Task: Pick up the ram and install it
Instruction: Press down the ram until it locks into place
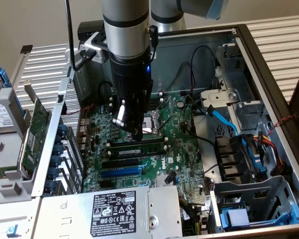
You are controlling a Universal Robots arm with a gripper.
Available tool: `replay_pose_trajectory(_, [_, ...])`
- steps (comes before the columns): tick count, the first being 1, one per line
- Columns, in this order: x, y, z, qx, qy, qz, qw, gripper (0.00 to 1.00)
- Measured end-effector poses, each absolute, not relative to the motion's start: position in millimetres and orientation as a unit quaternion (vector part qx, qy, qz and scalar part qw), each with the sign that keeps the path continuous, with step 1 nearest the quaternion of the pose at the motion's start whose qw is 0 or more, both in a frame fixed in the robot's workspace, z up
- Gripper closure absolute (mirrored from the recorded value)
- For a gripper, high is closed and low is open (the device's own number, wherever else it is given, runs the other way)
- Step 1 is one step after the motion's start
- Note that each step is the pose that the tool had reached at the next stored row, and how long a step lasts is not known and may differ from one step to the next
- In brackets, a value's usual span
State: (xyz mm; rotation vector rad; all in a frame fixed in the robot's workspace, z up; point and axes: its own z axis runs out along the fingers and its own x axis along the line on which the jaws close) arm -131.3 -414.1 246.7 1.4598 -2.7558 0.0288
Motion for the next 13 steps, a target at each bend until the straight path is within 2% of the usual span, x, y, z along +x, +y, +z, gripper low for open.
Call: replay_pose_trajectory(13, [-131.3, -414.1, 246.6, 0.387, -0.922, 0.008, 0.012, 0.9])
